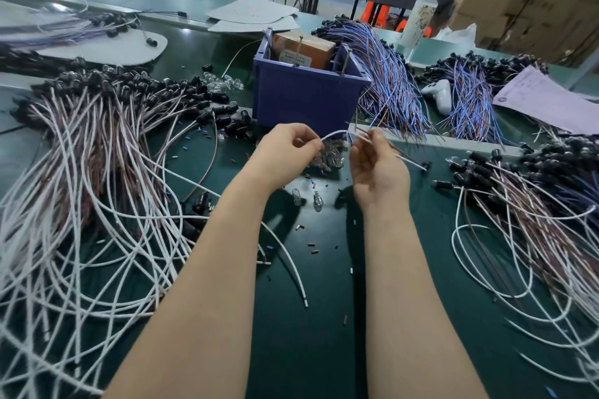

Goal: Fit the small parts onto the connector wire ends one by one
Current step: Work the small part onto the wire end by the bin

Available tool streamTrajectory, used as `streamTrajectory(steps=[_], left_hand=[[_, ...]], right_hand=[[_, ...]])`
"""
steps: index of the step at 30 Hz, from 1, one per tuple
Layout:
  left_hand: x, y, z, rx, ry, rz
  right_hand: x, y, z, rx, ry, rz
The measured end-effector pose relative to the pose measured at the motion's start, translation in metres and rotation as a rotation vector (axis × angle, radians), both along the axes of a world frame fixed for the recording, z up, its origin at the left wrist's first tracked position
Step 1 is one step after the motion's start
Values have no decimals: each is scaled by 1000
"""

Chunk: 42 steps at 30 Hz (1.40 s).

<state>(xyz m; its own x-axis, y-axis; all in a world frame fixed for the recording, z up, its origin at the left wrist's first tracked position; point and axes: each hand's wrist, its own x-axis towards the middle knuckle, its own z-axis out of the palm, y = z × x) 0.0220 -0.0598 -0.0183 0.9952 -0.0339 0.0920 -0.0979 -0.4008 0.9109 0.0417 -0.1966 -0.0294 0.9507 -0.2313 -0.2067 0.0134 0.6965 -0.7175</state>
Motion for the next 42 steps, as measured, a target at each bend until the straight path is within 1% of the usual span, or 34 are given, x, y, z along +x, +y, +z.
streamTrajectory(steps=[2,5,7,8,10,11,13,14,16,17,18,19,20,21,22,24,27,28,29,32,33,35,38,40,42], left_hand=[[2,1,-1,61,-25,32],[3,-1,0,129,-92,78],[3,-3,2,94,-156,128],[3,-3,4,63,-186,146],[1,-3,5,48,-219,116],[0,-3,6,74,-217,65],[-1,-5,6,168,-180,-33],[-1,-7,6,243,-161,-42],[1,-10,5,458,-164,67],[2,-9,5,533,-177,161],[2,-7,5,554,-192,261],[2,-5,6,515,-206,352],[2,-2,7,433,-220,421],[3,0,7,349,-213,447],[4,1,7,280,-179,425],[3,-1,8,169,-16,290],[-2,-6,9,8,333,41],[-4,-7,9,-17,395,-20],[-5,-8,10,-8,395,-61],[-6,-9,10,172,181,-139],[-7,-9,9,175,151,-189],[-8,-9,7,51,179,-253],[-8,3,7,-239,258,-207],[-4,13,6,-365,266,-130],[0,21,5,-502,267,22]], right_hand=[[1,-3,-1,69,8,-48],[-1,-2,-1,81,16,40],[-1,2,-1,41,25,104],[-1,4,-1,14,31,104],[-1,7,0,-19,45,43],[-1,8,0,1,46,-2],[-1,7,1,102,44,-83],[-1,6,1,143,43,-110],[-1,5,2,158,45,-132],[-2,5,3,145,40,-133],[-2,6,3,134,30,-131],[-2,6,3,129,19,-128],[-3,6,4,135,5,-125],[-3,6,5,149,-9,-123],[-3,5,6,168,-22,-124],[-3,5,6,203,-43,-128],[-5,5,5,209,-55,-136],[-5,5,5,203,-59,-141],[-4,4,5,198,-64,-146],[-3,3,6,197,-59,-172],[-3,3,5,203,-54,-189],[-3,1,4,228,-48,-230],[-2,-7,3,247,-43,-291],[-2,-12,2,234,-34,-328],[-2,-14,1,218,-27,-351]])
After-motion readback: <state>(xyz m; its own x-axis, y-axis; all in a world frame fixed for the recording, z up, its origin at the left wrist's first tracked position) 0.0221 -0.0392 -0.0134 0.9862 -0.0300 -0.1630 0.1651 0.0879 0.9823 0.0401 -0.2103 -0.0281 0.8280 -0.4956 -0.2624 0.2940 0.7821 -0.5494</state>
